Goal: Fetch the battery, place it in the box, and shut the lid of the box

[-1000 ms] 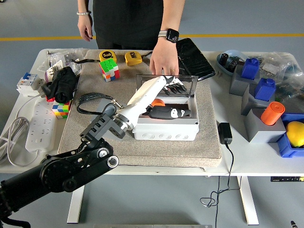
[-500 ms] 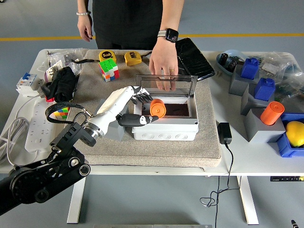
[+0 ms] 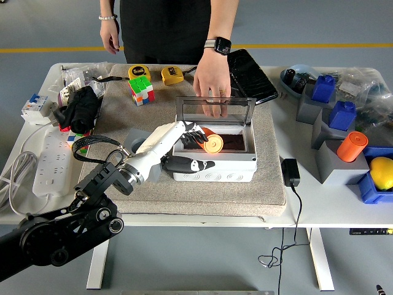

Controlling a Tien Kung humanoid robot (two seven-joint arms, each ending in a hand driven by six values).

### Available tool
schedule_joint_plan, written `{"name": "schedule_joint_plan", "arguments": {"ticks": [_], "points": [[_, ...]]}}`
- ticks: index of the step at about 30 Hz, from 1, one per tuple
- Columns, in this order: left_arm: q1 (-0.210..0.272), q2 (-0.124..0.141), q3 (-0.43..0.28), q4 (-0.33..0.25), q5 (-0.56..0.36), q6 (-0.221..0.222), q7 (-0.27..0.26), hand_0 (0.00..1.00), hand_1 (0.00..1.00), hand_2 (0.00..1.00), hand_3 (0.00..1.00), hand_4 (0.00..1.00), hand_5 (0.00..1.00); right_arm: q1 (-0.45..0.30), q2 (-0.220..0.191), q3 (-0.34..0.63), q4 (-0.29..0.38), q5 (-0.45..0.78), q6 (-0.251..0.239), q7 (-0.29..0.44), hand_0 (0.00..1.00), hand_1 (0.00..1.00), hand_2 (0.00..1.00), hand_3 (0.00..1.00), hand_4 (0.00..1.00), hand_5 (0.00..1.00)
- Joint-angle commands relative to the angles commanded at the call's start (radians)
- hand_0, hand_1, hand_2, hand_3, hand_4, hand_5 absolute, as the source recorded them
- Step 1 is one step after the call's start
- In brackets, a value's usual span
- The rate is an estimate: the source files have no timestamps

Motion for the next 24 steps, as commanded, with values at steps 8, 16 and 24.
{"name": "schedule_joint_plan", "arguments": {"ticks": [8, 16, 24], "points": [[-0.078, -0.166, 0.091, 0.103, -0.155, -0.062, -0.037, 0.470, 0.583, 0.611, 0.604, 0.959, 0.386, 0.007, 0.000, -0.012, 0.006, 0.000, -0.006, 0.006, 0.587, 0.621, 0.619, 0.558, 0.970, 0.552], [-0.121, -0.186, 0.041, 0.082, -0.174, -0.032, -0.074, 0.588, 0.699, 0.726, 0.693, 0.961, 0.397, 0.005, -0.003, -0.008, 0.008, -0.003, -0.008, 0.002, 0.591, 0.621, 0.619, 0.558, 0.970, 0.551], [-0.157, -0.178, -0.049, 0.090, -0.131, -0.009, -0.082, 0.745, 0.762, 0.762, 0.738, 0.969, 0.417, 0.004, -0.001, -0.011, 0.009, -0.002, -0.008, 0.003, 0.591, 0.621, 0.619, 0.558, 0.970, 0.550]]}}
